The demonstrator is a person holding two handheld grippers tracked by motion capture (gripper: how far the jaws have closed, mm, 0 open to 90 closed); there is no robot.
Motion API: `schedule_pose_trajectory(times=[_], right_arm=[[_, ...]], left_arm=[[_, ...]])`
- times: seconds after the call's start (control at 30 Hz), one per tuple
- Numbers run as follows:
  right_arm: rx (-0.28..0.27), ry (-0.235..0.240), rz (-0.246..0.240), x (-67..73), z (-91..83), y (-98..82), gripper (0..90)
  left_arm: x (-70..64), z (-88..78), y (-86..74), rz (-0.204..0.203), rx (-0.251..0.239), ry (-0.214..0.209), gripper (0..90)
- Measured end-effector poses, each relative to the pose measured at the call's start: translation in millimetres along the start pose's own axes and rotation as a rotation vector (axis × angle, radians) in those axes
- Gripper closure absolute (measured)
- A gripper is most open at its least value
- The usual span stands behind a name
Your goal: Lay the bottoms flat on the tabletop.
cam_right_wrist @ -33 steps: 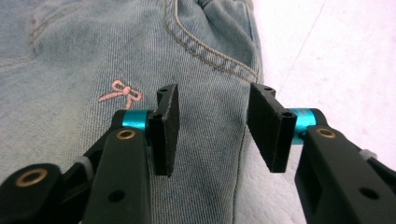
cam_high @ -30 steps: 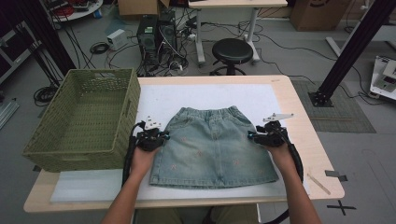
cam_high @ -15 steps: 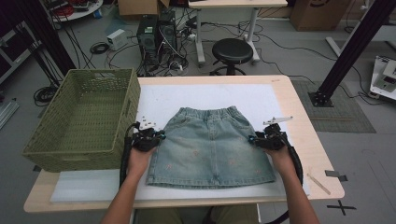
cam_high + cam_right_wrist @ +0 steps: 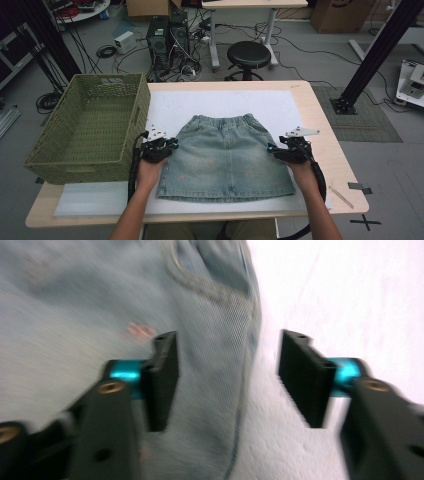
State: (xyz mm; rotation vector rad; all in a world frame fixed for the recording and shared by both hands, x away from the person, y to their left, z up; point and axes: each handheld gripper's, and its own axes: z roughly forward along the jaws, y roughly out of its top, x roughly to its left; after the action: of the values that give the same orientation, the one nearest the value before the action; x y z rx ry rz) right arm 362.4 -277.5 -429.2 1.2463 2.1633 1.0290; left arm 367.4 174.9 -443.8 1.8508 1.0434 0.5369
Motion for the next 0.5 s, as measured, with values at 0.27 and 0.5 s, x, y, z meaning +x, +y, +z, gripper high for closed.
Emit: schedule_pose_trajectory(times=[0.27,0.5], right_arm=[[-0.028,0.127,-0.098,55.6,1.5,12.8,43.6],[0.132,0.178,-0.127,87.8,32.8,10.7,46.6]], left_arm=[[-4.0,-14.2,10.8,-0.038,-0.16,-0.117,56.6],[-4.0,-19.9,14.7,-0.052,-0.174,-0.151,45.8]])
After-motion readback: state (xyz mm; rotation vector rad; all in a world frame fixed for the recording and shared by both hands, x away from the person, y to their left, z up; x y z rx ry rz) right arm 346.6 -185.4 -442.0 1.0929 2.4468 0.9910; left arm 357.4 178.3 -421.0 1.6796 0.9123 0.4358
